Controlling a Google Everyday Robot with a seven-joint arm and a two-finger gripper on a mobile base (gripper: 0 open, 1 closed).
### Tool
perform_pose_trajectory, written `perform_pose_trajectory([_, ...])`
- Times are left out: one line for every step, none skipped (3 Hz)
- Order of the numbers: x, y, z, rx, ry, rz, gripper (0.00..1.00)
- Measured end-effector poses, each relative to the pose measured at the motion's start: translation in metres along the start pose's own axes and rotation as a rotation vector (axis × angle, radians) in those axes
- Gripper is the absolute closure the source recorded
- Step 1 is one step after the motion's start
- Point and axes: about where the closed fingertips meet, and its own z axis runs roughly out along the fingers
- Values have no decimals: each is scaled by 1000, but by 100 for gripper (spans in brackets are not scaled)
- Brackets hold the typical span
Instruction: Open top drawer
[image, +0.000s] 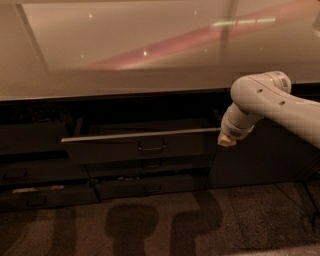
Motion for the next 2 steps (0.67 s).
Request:
perform_pose_trajectory([1, -5, 0, 7, 11, 14, 100])
perform_pose_trajectory([-14, -5, -20, 39, -1, -4, 100])
